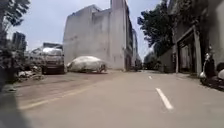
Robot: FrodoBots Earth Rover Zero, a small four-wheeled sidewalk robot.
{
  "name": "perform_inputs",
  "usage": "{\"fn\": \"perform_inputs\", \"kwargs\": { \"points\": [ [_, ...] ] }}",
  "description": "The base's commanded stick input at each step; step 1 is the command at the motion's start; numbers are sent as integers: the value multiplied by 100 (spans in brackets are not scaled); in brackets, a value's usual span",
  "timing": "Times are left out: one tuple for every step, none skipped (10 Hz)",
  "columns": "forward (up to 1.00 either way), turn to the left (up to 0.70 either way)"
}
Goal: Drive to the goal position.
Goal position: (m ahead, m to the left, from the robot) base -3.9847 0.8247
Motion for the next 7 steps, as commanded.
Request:
{"fn": "perform_inputs", "kwargs": {
  "points": [
    [100,0],
    [100,0],
    [100,0],
    [100,0],
    [100,0],
    [100,0],
    [100,0]
  ]
}}
